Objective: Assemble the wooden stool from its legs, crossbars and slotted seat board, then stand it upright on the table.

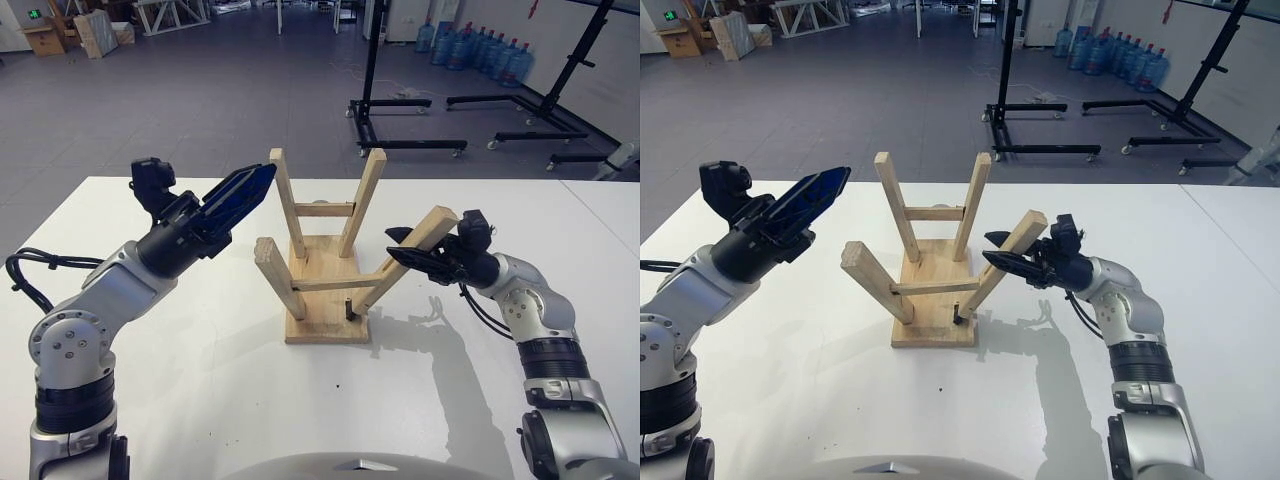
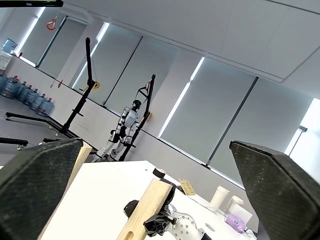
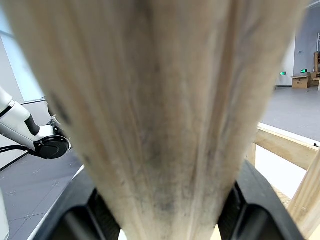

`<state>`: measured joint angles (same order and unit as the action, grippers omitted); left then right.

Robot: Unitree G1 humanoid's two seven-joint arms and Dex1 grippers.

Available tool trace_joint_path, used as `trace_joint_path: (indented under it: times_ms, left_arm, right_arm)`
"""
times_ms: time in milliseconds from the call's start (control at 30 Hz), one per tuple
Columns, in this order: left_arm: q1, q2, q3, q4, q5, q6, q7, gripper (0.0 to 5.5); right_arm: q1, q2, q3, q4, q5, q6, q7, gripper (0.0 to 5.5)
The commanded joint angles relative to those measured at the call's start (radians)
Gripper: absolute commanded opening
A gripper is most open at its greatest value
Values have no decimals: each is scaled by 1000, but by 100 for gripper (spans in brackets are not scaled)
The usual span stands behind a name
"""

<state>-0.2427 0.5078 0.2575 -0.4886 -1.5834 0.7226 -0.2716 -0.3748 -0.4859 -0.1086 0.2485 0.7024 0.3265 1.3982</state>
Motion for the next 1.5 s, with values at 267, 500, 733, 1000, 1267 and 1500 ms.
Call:
trace_joint_path:
  times_ms: [267, 500, 733, 1000, 1267, 1500]
  left_arm:
    - [5, -1, -12, -5, 12, -6, -3, 540]
    - [3, -2, -13, -9, 8, -9, 3, 540]
    - [8, -6, -14, -16, 7, -9, 7, 540]
    - [6, 0, -15, -8, 6, -2, 2, 540]
    - [1, -3, -23, -10, 3, -2, 7, 540]
    - [4, -9, -27, -14, 7, -7, 11, 540]
  right_arm:
    - [-58, 1, -20, 2, 8, 30, -19, 205]
    - [-108, 9, -63, -49, 81, 119, -63, 205]
    - [-80, -18, -27, -37, 30, 97, -13, 205]
    - [-92, -6, -2, 38, -35, 31, 25, 205]
    - [-91, 4, 30, 64, -66, 10, 58, 205]
    - [-146, -1, 40, 118, -88, -11, 81, 205]
